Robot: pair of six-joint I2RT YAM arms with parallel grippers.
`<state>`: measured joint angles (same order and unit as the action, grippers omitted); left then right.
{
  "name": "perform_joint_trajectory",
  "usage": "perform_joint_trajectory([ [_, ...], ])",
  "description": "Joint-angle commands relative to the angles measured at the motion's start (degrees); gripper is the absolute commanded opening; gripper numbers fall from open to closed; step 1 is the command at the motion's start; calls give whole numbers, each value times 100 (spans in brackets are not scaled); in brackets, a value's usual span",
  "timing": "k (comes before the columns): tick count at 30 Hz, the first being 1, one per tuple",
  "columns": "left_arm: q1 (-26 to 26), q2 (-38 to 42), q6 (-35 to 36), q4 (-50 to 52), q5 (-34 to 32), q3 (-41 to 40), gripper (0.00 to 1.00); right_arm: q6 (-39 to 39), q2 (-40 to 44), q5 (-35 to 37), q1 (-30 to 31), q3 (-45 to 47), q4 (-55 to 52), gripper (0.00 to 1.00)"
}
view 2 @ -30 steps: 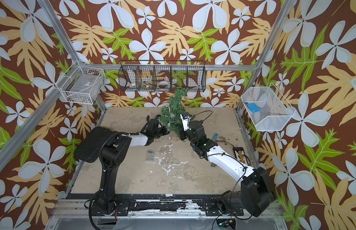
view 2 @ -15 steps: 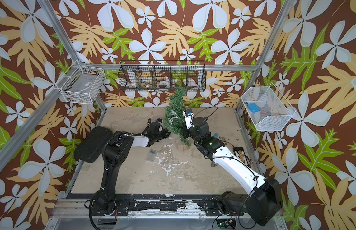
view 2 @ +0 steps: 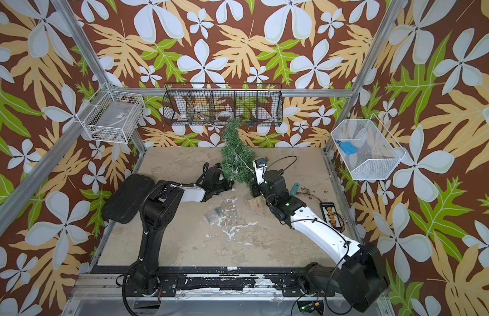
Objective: Remove string lights from the small christmas tree
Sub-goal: Remove the light string from the Christmas tree.
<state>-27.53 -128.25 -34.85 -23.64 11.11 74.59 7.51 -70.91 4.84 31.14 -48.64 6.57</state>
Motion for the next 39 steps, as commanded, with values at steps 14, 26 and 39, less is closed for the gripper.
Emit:
perform_joint_trajectory([
  [14,-101,152,2,1457,-447,-90,9,1130,1420,597,-120,1548,311,6],
  [26,-331,352,-43,1323,-388,-330,9,1963,2393,-54,-152,3224,771,6],
  [39,-477,398,-265,882,87,-583,27,1815,1779,-472,-152,2646,842,6],
])
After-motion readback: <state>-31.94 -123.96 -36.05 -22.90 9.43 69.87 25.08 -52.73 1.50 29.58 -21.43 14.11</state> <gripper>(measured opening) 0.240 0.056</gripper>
